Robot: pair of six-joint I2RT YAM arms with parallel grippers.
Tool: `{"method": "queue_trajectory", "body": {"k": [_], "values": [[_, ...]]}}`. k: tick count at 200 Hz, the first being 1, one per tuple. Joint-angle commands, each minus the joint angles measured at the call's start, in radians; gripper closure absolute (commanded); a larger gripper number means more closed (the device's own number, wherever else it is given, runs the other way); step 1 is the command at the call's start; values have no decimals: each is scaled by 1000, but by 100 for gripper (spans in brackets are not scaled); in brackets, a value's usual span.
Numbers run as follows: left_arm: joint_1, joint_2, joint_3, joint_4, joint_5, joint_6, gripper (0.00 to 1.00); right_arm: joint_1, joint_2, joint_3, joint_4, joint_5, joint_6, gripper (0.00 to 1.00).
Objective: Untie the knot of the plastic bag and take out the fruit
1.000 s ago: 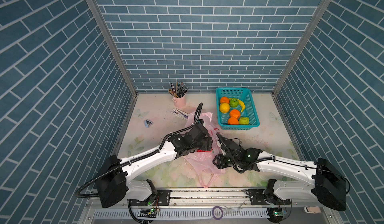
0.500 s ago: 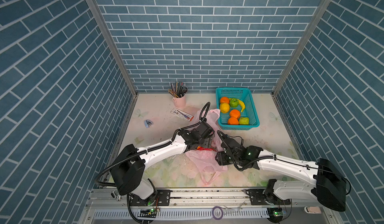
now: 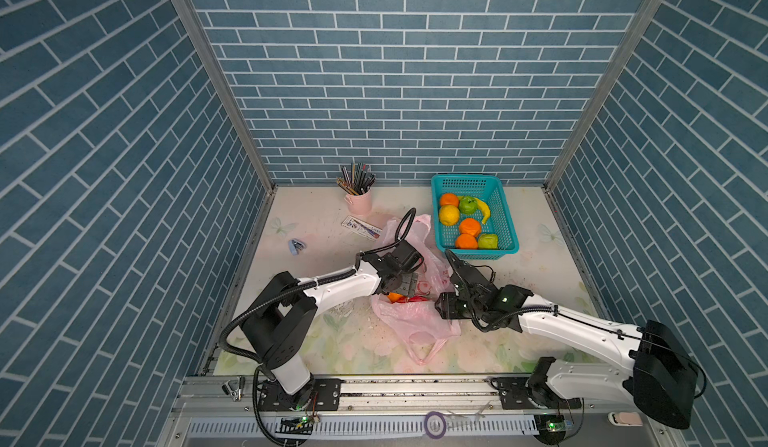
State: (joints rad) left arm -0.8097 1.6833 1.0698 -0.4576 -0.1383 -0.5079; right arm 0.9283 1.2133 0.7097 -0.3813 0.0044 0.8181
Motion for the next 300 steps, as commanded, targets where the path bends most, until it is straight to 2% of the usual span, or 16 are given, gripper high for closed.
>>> {"method": "queue_trajectory", "body": {"k": [1,30,91,130,180,223,300], "values": [[9,14,18,-24,17,-6,12,1,8,33,-7,-3,0,39],[21,40,8,-8,60,-13,16,-2,8,49,-25,17,5,35],[31,23,-13,27,92,-17,35,-30,-71,110,-73,72,40,21],[32,-18,-20,41,95,-12,39,-73,-183,108,-60,119,64,17],[33,-109,-28,83,105,2,43,-173,-246,113,-68,97,67,17],[37,-236,-85,251,179,25,48,-306,-290,138,-41,-7,56,17],[37,-425,-201,655,275,214,52,-464,-338,191,29,-137,46,17]]}}
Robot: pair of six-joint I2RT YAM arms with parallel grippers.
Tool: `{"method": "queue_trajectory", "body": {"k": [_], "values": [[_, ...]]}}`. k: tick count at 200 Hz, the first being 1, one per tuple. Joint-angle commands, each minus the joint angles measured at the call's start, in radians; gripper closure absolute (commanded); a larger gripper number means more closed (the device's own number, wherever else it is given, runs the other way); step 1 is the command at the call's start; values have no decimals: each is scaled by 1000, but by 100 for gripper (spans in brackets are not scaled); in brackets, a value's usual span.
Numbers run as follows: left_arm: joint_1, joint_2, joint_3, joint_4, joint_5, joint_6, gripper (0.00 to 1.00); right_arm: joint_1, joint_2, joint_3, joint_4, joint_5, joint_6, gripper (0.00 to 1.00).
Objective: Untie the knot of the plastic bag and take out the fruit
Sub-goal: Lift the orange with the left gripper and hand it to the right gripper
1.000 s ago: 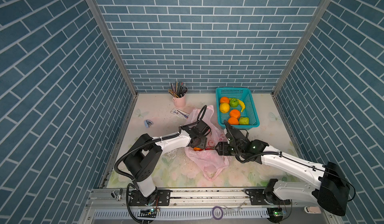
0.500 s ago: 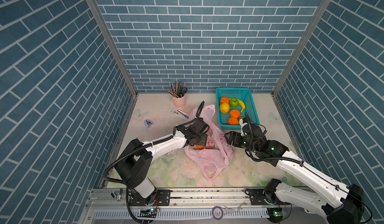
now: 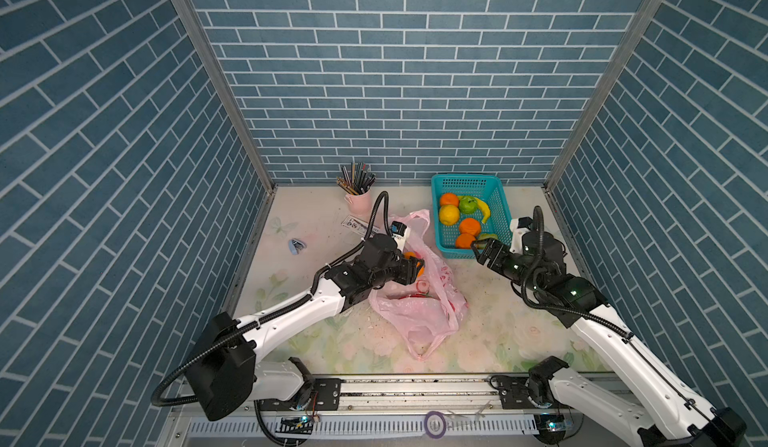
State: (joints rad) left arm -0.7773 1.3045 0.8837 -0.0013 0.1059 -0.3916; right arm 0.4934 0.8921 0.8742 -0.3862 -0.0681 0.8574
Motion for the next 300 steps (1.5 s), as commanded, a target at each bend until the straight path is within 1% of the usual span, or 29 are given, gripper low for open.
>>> {"method": "queue_trajectory", "body": {"k": [1,36,66,91,123,143,157,180,215,234,272,300], "values": [[4,-48,-15,205,31,100,52,-30,-17,27,35,-67,5,17],[3,-72,-14,374,50,259,54,-57,-23,56,81,-140,-2,17],[3,-53,29,439,105,398,54,-61,-7,100,98,-213,-26,17],[1,-41,52,494,195,487,54,-61,2,116,150,-320,-35,17],[-9,-40,49,584,286,582,53,-61,31,119,229,-464,-6,16],[-26,-38,56,585,308,668,53,-60,46,119,282,-540,16,16],[-35,-37,60,587,313,716,53,-60,46,103,345,-590,39,13],[-41,-29,75,590,333,750,53,-61,40,68,456,-644,86,8],[-52,-6,100,634,370,748,53,-61,49,21,597,-720,151,7],[-64,11,127,632,373,756,53,-61,56,20,608,-726,158,7],[-88,64,213,517,337,823,53,-59,67,25,641,-745,161,5],[-105,94,258,469,315,867,53,-60,81,25,645,-739,161,5]]}}
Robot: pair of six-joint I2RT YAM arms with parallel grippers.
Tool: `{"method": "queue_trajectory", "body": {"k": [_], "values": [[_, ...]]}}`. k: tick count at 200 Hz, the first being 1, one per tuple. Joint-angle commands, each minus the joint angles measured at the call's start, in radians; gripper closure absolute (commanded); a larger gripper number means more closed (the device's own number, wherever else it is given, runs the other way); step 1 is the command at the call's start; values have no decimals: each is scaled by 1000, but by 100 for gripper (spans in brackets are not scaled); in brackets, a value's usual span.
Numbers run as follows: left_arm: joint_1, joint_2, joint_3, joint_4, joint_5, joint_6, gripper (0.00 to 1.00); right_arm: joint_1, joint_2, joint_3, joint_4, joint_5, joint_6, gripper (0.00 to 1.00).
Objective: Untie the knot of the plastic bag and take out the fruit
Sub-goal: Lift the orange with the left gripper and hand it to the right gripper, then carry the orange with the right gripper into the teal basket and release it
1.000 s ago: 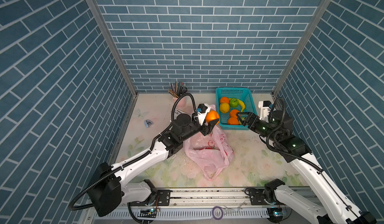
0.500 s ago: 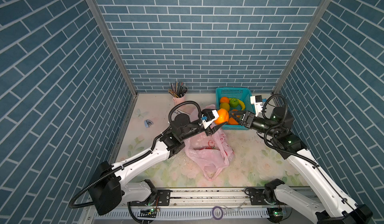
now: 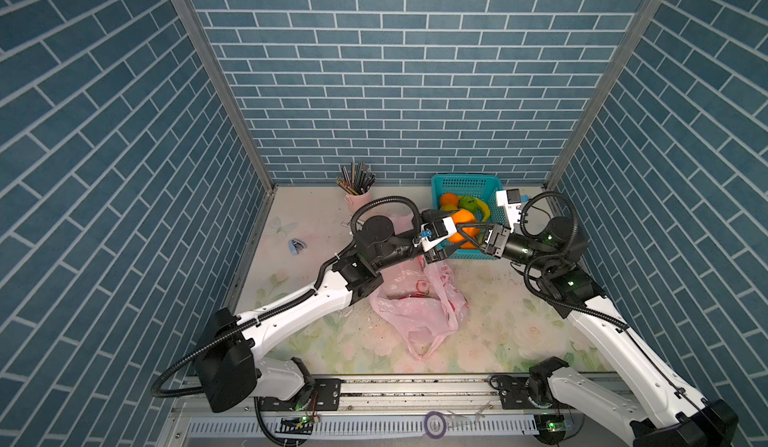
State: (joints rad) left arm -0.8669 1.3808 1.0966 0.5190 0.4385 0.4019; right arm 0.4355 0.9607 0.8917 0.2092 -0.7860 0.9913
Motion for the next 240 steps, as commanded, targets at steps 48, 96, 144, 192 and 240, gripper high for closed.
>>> {"method": "queue_trajectory", "body": {"k": [48,96,144,192,240], "values": [[-35,34,63,-77,-37,109,53,-2,17,10,55,1,18,11],[-44,35,56,-80,-62,112,49,-3,28,21,22,16,2,31],[-46,-1,12,-41,-116,97,12,-9,37,46,-8,63,-26,36],[-47,-72,-13,-82,-332,21,12,-63,95,99,-45,91,-77,36],[-46,-161,1,-264,-424,-123,12,-131,201,176,-143,158,-177,37]]}}
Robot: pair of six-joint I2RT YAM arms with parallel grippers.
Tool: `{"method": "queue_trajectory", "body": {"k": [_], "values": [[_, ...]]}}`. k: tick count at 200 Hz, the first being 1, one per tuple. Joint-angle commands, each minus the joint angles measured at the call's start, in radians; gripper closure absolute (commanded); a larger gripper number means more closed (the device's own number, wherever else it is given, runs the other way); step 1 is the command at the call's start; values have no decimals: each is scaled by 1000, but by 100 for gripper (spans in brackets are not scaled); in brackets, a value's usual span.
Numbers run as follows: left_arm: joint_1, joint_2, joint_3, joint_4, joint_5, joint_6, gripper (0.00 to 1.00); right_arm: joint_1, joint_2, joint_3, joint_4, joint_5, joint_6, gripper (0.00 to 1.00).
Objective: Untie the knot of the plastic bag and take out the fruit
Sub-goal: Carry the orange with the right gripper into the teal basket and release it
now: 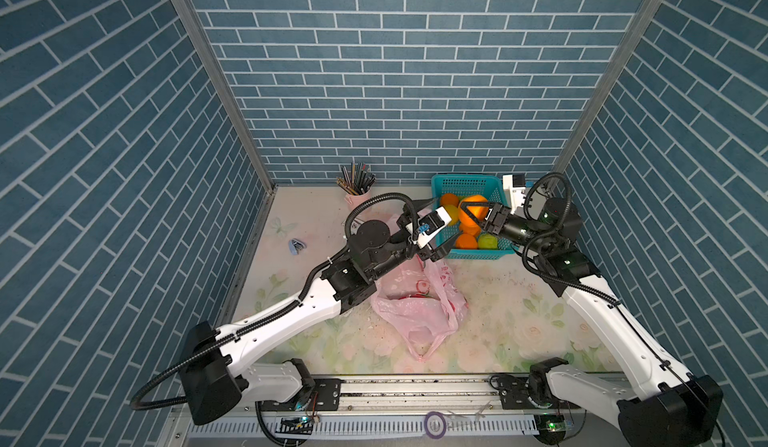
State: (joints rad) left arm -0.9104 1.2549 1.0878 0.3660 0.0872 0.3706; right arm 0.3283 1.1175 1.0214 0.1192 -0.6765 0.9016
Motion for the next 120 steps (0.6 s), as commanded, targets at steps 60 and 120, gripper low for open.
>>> {"method": "queue_trajectory", "body": {"k": [60,120], "values": [[-4,-72,78,-424,-98,-249,12,-69,217,95,-110,79,-185,37],[-2,-88,68,-619,-106,-368,12,-69,384,147,-172,114,-276,37]]}}
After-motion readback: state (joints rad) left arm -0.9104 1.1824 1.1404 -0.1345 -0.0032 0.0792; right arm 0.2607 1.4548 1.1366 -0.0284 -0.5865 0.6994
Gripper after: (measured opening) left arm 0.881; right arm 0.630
